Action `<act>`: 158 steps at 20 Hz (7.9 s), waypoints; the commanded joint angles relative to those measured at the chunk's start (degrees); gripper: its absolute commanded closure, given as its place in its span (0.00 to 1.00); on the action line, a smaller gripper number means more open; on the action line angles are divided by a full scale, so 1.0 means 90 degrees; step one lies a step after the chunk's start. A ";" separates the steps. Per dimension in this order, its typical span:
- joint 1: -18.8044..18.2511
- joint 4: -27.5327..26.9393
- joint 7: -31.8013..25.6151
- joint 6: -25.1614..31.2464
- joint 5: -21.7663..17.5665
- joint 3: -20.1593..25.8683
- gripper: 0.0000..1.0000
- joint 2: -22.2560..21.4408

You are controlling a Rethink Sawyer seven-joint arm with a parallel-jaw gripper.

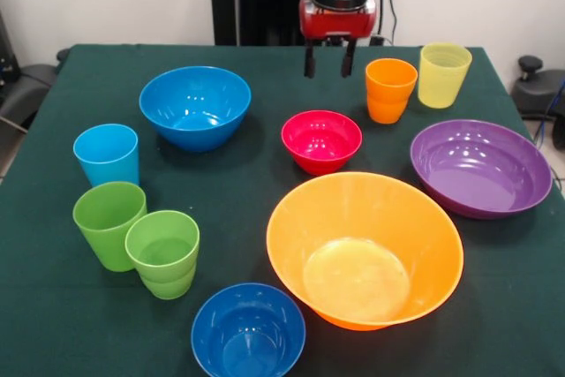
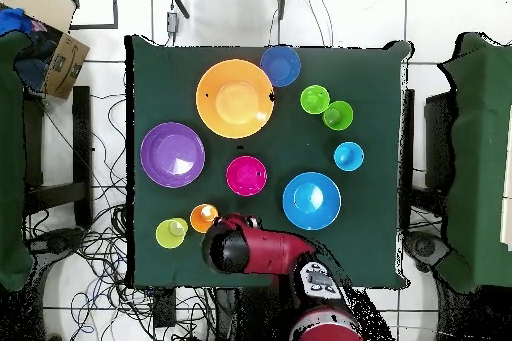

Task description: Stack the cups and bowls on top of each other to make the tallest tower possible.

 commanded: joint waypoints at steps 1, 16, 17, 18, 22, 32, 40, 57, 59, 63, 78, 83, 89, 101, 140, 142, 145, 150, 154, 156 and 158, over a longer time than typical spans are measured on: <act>-0.0056 -0.0971 0.0081 0.0697 -0.0416 0.0270 0.00 0.0550; -0.0272 -0.1293 0.0106 0.0907 -0.0676 0.0338 0.00 0.0744; -0.0302 -0.1310 0.0119 0.0936 -0.0677 0.0352 0.00 0.0783; -0.0363 -0.1348 0.0090 0.0935 -0.0707 0.0379 0.00 0.0830; -0.0439 -0.1462 0.0085 0.0869 -0.0805 0.0430 0.00 0.0950; -0.0661 -0.1823 0.0083 0.0960 -0.0925 0.0455 0.00 0.1143; -0.0817 -0.1990 0.0017 0.1108 -0.0932 0.0584 0.00 0.1184; -0.1073 -0.1905 -0.0061 0.1857 -0.0756 0.0928 0.00 0.0946; -0.1073 -0.1897 -0.0058 0.1976 -0.0756 0.0945 0.00 0.0890; -0.1106 -0.1895 -0.0039 0.2027 -0.0794 0.0992 0.00 0.0901; -0.1313 -0.1895 -0.0027 0.2338 -0.0726 0.1334 0.00 0.0744; -0.1353 -0.1704 -0.0005 0.2308 -0.0793 0.1332 0.00 0.0679; -0.1204 -0.1181 0.0040 0.2683 -0.0817 0.1200 0.00 0.0299; -0.1042 -0.0036 0.0523 0.2735 -0.0528 0.1462 0.00 -0.0499; 0.1269 0.0446 0.2677 0.1239 0.0215 0.0770 0.00 -0.0212; 0.1276 0.0371 0.2685 0.1103 0.0153 0.0731 0.00 -0.0058; 0.1288 0.0273 0.2674 0.0987 0.0134 0.0683 0.00 0.0075; 0.1363 0.0142 0.2693 0.0810 0.0230 0.0650 0.00 0.0297; 0.1422 0.0119 0.2747 0.0717 0.0344 0.0659 0.00 0.0406; 0.1444 0.0159 0.2782 0.0742 0.0399 0.0681 0.00 0.0377; 0.1479 0.0197 0.2826 0.0705 0.0432 0.0689 0.00 0.0379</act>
